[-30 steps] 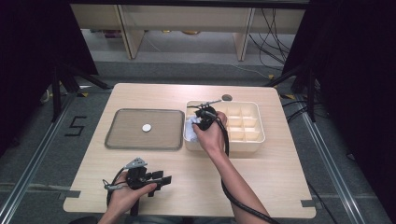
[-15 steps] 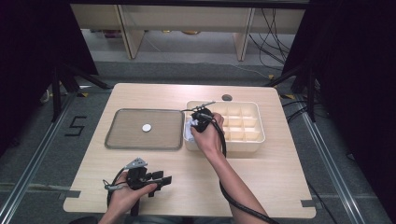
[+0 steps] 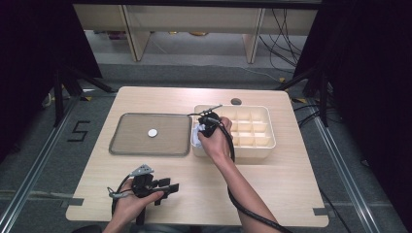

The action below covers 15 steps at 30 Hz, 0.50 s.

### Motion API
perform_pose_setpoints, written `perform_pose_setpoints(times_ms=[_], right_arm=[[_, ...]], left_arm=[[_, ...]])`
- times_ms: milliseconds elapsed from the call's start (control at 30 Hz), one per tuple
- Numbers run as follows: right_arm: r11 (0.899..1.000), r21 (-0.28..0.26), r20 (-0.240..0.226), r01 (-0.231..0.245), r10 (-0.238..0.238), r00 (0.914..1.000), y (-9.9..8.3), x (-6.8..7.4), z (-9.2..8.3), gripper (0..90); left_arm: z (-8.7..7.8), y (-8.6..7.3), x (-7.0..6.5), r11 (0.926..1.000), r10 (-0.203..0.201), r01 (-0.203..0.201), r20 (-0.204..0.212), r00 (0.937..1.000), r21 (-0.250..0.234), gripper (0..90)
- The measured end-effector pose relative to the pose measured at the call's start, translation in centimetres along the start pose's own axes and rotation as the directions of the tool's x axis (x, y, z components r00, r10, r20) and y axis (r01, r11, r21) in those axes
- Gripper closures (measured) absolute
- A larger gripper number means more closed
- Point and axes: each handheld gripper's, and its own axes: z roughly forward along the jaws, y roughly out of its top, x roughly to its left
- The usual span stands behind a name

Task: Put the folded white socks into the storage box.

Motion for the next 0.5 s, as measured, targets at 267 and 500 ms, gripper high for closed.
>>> perform_pose_setpoints(times_ms=[267,500], right_arm=[[1.000,0.015,0.019,0.024,-0.025,0.9995,-0.07,0.41,0.28,71.5],[0.999,0.029,0.035,0.039,-0.040,0.9986,0.01,0.55,0.41,71.8]], left_arm=[[0.10,-0.04,-0.04,1.0000,-0.001,0.001,0.001,1.0000,0.001,46.3],[0.15,-0.03,-0.06,1.0000,-0.005,0.005,0.000,1.0000,0.000,46.2]])
